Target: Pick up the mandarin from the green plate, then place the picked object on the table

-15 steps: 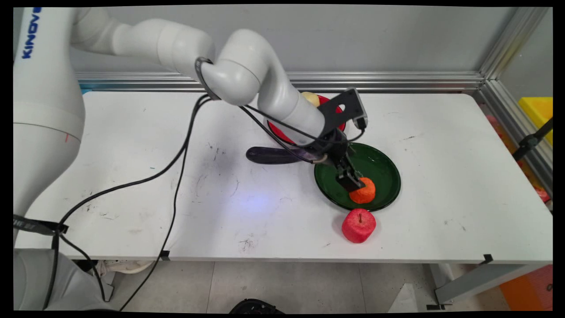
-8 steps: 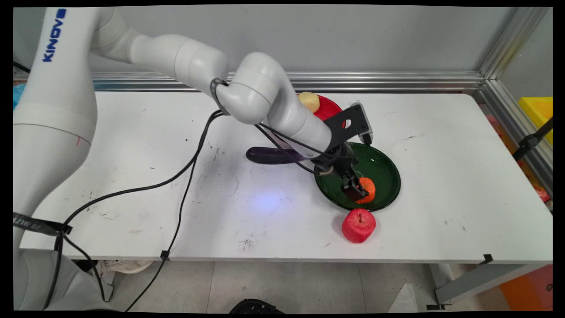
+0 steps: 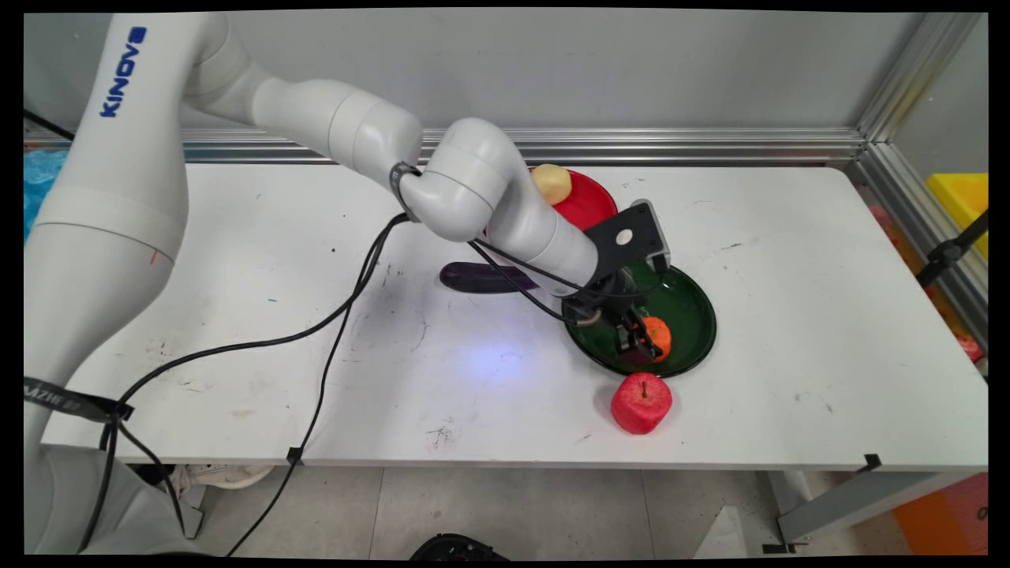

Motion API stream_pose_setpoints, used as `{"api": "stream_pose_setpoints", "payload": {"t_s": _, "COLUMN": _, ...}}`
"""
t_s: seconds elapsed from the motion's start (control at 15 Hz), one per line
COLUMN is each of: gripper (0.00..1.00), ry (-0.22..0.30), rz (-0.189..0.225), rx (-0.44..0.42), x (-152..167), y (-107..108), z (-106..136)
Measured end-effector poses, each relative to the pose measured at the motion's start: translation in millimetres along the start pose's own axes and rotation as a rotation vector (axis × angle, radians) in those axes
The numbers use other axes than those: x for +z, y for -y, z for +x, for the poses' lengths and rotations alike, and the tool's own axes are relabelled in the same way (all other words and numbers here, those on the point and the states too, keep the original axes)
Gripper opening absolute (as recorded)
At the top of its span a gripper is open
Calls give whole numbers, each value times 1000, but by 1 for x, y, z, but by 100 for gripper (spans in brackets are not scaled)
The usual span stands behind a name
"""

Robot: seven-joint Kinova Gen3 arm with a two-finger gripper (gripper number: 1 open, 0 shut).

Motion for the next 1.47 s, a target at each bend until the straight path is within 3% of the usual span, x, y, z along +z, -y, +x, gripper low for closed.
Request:
{"api": "stream_pose_setpoints", "payload": {"t_s": 0.8, "gripper": 0, "ry": -12, "rz": 7, "rx": 2, "x": 0, "y": 4, "z": 3}}
{"api": "stream_pose_setpoints", "payload": {"t_s": 1.2, "gripper": 0, "ry": -16, "rz": 14, "rx": -10, "x": -41, "y": 17, "z": 15}}
{"api": "stream_pose_setpoints", "payload": {"t_s": 1.47, "gripper": 0, "ry": 11, "rz": 25, "rx": -8, "x": -74, "y": 26, "z": 7}}
